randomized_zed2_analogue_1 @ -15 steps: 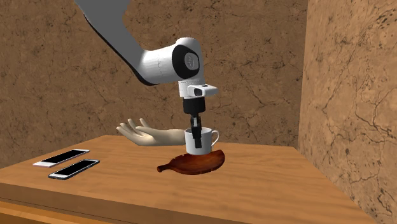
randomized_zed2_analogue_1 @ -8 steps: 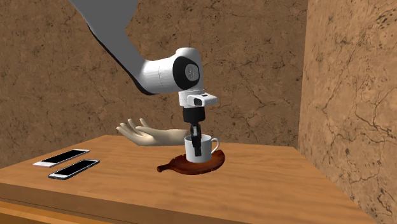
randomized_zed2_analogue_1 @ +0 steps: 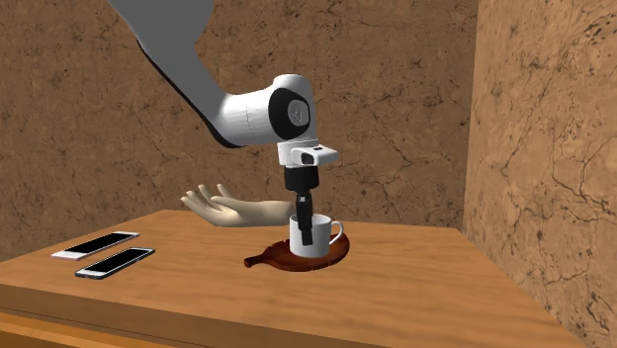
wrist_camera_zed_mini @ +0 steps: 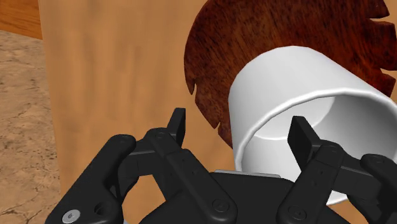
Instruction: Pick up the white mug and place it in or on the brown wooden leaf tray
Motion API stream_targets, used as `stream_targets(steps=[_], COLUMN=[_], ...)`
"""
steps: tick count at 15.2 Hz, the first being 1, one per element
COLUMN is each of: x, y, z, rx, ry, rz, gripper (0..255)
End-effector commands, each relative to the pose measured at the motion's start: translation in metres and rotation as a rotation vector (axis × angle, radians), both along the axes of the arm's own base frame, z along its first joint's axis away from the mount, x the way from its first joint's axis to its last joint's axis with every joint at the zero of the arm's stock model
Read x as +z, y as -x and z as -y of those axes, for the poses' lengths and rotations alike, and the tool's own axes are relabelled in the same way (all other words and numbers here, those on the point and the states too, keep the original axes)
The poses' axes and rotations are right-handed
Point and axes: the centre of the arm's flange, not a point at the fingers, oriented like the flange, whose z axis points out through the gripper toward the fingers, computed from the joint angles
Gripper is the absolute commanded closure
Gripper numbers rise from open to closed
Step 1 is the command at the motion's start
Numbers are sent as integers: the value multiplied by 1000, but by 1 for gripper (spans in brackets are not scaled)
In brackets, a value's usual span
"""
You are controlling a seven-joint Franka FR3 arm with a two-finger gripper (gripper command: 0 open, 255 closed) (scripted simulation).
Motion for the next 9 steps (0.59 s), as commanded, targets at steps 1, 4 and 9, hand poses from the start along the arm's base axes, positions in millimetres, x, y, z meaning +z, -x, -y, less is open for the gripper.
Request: stream_targets(steps=[1,4,9], x=[0,13,50], y=[0,1,5], z=[0,0,2], rx=[0,0,0], ry=[0,0,0], rz=[0,0,0], gripper=[0,0,0])
